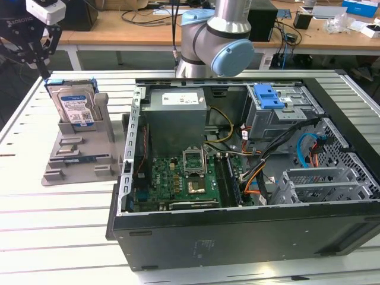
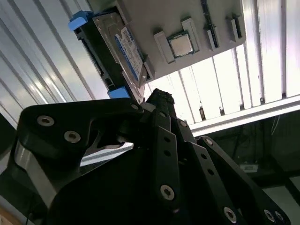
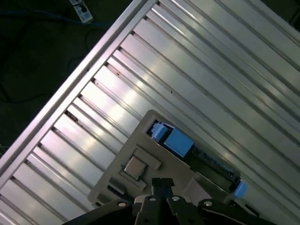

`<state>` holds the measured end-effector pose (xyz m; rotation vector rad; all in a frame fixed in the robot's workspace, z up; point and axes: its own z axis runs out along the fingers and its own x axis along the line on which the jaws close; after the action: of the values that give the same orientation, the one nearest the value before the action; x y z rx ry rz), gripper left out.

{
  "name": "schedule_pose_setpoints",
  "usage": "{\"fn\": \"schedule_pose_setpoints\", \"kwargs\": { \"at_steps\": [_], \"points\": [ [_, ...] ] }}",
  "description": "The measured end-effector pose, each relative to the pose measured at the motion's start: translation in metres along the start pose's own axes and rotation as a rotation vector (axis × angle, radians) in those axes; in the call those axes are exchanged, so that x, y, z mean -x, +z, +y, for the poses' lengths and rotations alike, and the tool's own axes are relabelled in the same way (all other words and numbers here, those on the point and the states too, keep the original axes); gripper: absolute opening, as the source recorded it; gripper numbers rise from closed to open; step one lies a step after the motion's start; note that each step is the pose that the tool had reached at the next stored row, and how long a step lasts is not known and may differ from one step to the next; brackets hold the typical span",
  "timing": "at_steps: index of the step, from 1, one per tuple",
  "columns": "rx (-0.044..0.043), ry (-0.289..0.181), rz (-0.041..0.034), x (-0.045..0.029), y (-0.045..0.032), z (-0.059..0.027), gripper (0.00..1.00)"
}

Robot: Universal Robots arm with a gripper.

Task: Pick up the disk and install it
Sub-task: 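Pick up the disk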

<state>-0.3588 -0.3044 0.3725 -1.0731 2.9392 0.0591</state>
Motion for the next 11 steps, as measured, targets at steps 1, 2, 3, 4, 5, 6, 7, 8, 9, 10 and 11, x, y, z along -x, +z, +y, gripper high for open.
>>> {"fn": "schedule_pose_setpoints", "kwargs": {
  "at_steps": [1,2,3,4,5,6,7,8,9,10,11],
  "points": [
    [0.0008,-0.033,0.001,0.0,0.0,0.0,0.1],
    [0.0014,-0.057,0.0018,0.0,0.0,0.0,0.1],
    [0.0023,-0.096,0.003,0.0,0.0,0.0001,0.1],
    [0.0028,-0.122,0.004,0.0,0.0,0.0,0.1],
    [0.0033,-0.146,0.0048,0.0,0.0,0.0,0.1],
    [0.004,-0.172,0.0055,0.0,0.0,0.0001,0.1],
    [0.0045,-0.194,0.0062,0.0,0.0,0.0,0.1],
    [0.005,-0.213,0.0069,0.0,0.0,0.0001,0.1],
    [0.0053,-0.228,0.0073,0.0,0.0,0.0001,0.1],
    [0.0055,-0.237,0.0076,0.0,0.0,0.0,0.1],
    [0.006,-0.255,0.0082,0.0,0.0,0.0001,0.1]
  ]
}}
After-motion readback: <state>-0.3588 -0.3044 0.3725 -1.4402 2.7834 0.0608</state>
